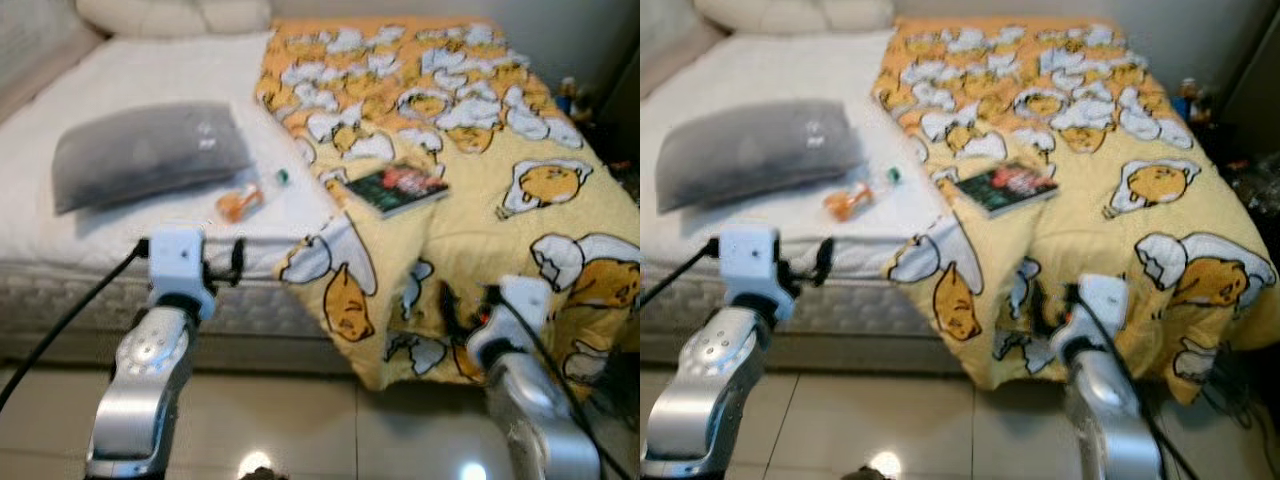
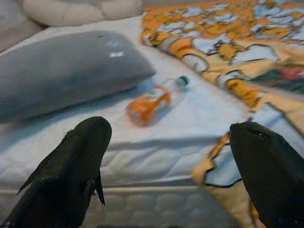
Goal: Clean up the room
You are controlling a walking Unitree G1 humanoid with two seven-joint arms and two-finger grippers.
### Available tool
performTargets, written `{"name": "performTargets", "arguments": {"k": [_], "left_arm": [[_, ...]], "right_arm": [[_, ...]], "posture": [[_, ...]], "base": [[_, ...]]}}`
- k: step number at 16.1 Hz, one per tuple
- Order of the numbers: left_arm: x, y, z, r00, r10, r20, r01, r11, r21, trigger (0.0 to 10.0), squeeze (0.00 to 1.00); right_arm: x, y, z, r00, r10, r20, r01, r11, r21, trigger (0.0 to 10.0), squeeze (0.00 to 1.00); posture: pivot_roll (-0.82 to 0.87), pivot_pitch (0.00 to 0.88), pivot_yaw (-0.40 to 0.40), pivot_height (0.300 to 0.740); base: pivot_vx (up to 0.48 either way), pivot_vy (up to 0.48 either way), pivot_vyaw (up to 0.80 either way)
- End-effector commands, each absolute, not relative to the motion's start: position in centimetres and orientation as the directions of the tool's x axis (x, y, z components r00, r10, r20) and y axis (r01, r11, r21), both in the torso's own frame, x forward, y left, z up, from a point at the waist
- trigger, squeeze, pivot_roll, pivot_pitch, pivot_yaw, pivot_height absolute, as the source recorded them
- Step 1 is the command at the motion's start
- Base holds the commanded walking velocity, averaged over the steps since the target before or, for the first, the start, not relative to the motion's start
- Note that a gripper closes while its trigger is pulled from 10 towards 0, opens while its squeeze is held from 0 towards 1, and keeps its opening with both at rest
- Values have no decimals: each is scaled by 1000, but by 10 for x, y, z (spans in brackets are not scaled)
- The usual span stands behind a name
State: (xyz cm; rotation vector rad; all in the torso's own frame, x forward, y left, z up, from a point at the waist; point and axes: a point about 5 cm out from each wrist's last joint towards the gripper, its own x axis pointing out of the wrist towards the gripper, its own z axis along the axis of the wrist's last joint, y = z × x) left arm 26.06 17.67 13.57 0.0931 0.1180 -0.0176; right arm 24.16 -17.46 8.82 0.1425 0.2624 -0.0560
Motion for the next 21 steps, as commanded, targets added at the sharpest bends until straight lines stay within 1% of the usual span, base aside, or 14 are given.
{"name": "performTargets", "arguments": {"k": [1,17,19,21], "left_arm": [[261,174,137,993,-23,-115,32,996,85,10000,1000],[261,177,139,993,-10,-122,19,997,80,10000,1000],[262,177,139,992,-11,-124,20,997,73,10000,1000],[261,177,138,993,12,-119,-9,1000,28,10000,1000]], "right_arm": [[239,-180,87,960,-51,-276,90,988,129,10000,0],[241,-175,89,960,-38,-277,77,988,131,10000,0],[242,-174,92,963,-36,-267,73,989,127,10000,0],[244,-172,92,966,-16,-259,42,995,96,10000,0]], "posture": [[-90,43,48,740],[-81,64,59,740],[-85,66,62,740],[-91,60,56,740]], "base": [[0,292,0],[0,299,0],[0,313,0],[0,157,0]]}}
